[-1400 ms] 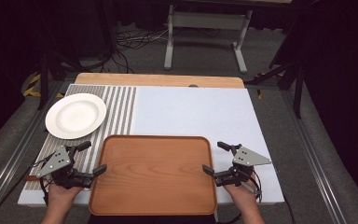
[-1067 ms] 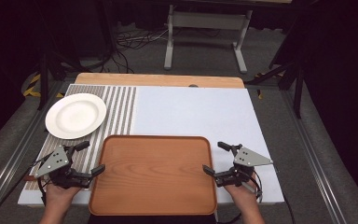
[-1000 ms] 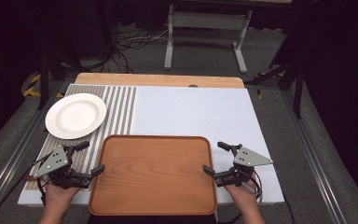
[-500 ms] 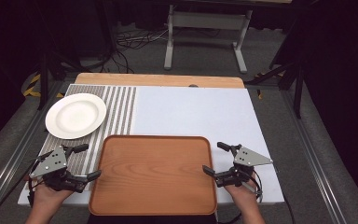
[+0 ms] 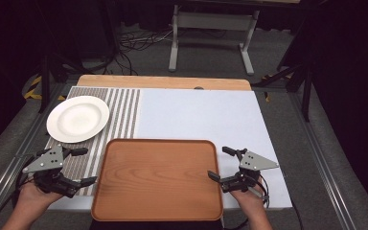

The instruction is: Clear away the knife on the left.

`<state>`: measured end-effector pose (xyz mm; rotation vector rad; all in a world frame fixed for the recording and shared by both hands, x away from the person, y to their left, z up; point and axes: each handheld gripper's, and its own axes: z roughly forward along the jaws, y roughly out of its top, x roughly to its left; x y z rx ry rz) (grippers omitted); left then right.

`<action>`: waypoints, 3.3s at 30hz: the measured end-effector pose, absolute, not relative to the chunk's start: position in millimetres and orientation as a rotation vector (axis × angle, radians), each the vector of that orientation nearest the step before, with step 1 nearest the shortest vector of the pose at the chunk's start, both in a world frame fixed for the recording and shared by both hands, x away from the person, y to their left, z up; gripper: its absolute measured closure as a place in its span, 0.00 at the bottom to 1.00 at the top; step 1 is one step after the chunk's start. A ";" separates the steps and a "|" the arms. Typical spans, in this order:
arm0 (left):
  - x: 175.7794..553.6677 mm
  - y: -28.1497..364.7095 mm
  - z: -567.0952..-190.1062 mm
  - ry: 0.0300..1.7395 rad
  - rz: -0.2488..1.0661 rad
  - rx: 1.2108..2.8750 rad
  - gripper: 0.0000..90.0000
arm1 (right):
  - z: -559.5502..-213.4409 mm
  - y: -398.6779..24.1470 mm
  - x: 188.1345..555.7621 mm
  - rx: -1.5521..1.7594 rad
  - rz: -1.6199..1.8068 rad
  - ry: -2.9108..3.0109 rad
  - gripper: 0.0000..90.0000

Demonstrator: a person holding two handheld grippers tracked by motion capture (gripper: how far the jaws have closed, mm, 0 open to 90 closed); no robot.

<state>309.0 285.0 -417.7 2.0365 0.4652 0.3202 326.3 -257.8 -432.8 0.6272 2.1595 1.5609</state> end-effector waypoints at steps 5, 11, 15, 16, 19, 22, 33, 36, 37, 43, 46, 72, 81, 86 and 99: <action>311.8 281.2 -412.3 0.436 0.263 2.138 0.07 | -433.9 -258.2 327.1 0.628 1.559 2.170 0.03; 315.2 279.6 -408.0 0.413 0.242 2.216 0.08 | -434.6 -258.3 327.3 0.626 1.553 2.178 0.03; 318.4 279.6 -405.1 0.396 0.214 2.282 0.08 | -434.8 -257.7 327.3 0.623 1.553 2.183 0.03; 318.4 279.6 -405.1 0.396 0.214 2.282 0.09 | -434.8 -257.7 327.3 0.623 1.553 2.183 0.03; 321.2 280.6 -404.4 0.386 0.190 2.339 0.12 | -435.0 -257.9 327.2 0.619 1.550 2.188 0.03; 323.5 281.8 -404.7 0.382 0.168 2.385 0.12 | -434.7 -258.5 326.8 0.615 1.553 2.186 0.03; 329.8 292.0 -408.3 0.402 0.137 2.539 0.15 | -434.7 -258.8 326.8 0.609 1.549 2.193 0.03; 330.8 294.7 -409.7 0.403 0.117 2.561 0.15 | -434.8 -258.6 326.7 0.607 1.550 2.196 0.03; 331.0 295.8 -410.6 0.404 0.108 2.578 0.16 | -434.8 -258.5 326.7 0.603 1.548 2.198 0.03; 333.4 301.0 -416.1 0.413 0.084 2.654 0.18 | -435.2 -257.8 327.1 0.605 1.545 2.205 0.03; 336.2 304.8 -420.2 0.413 0.076 2.701 0.19 | -435.6 -257.2 327.1 0.601 1.544 2.209 0.03; 351.8 322.4 -440.1 0.249 0.034 3.015 0.45 | -436.8 -258.8 327.8 0.596 1.531 2.229 0.04; 353.7 326.3 -445.9 0.201 0.027 3.075 0.60 | -436.3 -261.6 326.6 0.594 1.533 2.226 0.04; 353.0 325.9 -448.6 0.159 0.036 3.115 0.73 | -437.2 -261.4 326.9 0.594 1.518 2.239 0.04; 349.6 322.7 -448.6 0.042 0.070 3.142 0.86 | -437.3 -261.0 326.4 0.588 1.521 2.246 0.04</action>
